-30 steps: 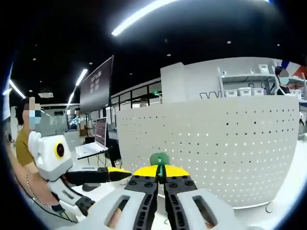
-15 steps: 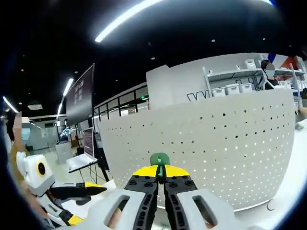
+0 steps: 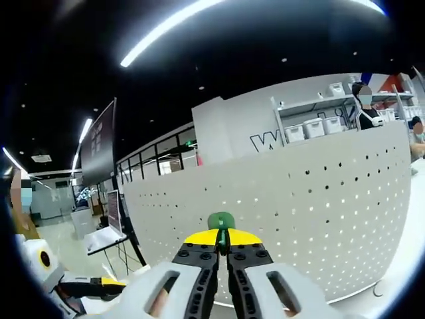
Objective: Insert the hook assembly into the mounting plate slot until the hook locks in place.
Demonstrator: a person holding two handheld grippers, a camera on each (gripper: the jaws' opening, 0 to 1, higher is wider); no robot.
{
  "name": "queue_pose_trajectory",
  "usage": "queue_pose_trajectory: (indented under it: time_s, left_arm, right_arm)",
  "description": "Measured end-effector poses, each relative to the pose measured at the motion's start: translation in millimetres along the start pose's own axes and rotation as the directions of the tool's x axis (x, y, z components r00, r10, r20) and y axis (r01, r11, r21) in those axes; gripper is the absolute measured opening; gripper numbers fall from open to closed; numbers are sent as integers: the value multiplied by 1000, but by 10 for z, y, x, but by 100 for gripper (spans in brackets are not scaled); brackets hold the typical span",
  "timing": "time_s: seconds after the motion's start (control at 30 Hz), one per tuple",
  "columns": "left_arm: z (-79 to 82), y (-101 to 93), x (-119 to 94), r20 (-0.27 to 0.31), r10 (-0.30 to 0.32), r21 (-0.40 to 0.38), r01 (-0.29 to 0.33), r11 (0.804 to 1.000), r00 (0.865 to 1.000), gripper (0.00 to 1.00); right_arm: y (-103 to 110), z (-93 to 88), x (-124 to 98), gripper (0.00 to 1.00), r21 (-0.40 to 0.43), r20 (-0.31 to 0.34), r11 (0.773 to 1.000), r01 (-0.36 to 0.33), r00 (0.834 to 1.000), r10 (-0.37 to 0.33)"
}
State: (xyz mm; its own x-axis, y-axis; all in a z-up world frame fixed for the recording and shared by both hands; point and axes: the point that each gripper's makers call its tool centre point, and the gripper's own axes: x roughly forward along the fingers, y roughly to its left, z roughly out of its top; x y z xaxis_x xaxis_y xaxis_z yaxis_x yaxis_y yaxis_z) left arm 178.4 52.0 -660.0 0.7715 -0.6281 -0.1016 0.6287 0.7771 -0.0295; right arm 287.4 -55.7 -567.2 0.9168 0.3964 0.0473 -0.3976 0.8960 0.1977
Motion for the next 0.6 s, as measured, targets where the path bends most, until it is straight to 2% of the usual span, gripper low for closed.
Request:
queue_pose_trajectory:
  time_s: [0.6]
  left_arm:
    - [-56, 84, -97, 4, 33, -21, -33, 999, 999, 71]
  right_arm:
    - [-45, 128, 328, 0, -10, 32, 1000, 28, 999, -27]
